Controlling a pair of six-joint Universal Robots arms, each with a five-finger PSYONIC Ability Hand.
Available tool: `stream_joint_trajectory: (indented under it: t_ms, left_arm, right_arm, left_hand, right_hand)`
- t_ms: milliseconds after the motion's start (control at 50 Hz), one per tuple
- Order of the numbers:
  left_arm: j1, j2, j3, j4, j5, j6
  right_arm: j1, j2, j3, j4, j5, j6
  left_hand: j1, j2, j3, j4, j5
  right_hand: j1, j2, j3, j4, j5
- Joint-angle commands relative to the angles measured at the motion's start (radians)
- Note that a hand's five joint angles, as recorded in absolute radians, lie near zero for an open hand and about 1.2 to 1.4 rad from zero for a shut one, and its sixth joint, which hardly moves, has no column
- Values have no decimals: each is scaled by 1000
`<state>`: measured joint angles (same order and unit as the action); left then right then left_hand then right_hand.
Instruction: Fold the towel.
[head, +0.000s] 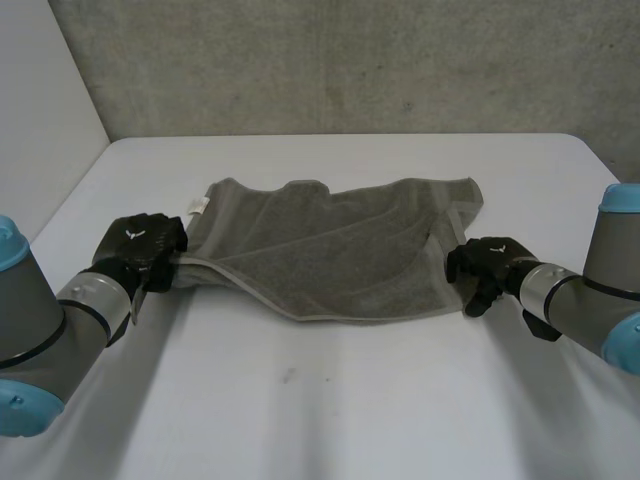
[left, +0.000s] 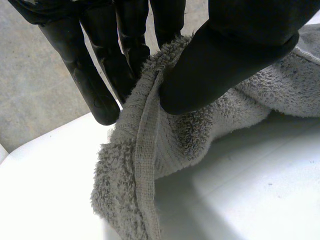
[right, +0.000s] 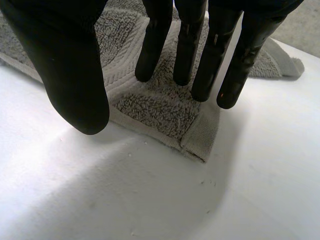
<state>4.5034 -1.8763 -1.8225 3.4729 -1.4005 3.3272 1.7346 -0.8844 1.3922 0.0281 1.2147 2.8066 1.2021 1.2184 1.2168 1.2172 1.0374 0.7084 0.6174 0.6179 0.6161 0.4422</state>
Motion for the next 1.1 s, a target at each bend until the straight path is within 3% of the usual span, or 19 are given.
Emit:
stream_joint_trajectory:
  t_ms: [20,560,680,840,1100]
  left_arm:
    - [2,0,0,0,0,0]
    - [0,0,-5,0,0,0]
    - [0,0,-6,0,0,0]
    - [0,0,-6,0,0,2]
    - [-4,3,-26,-2,2,2]
  right_arm:
    - [0,33,-27,-5,0,2]
    - [13,87,-110,-7,-1,24]
    - [14,87,-125,-7,-1,25]
    - [16,53,-133,-7,-3,37]
    - [11,-76,-102,7,8,30]
  left_hand:
    - [194,178,179,179,184]
    - [194,178,179,179,184]
    - [194,178,179,179,184]
    - [194,178,179,179,184]
    - [194,178,179,179,184]
  right_hand:
    - [58,149,148,150,149]
    - [157,249,248,250,249]
    - [251,342,342,343,343]
    - [676,767,767,768,768]
    - [688,779,778,780,780]
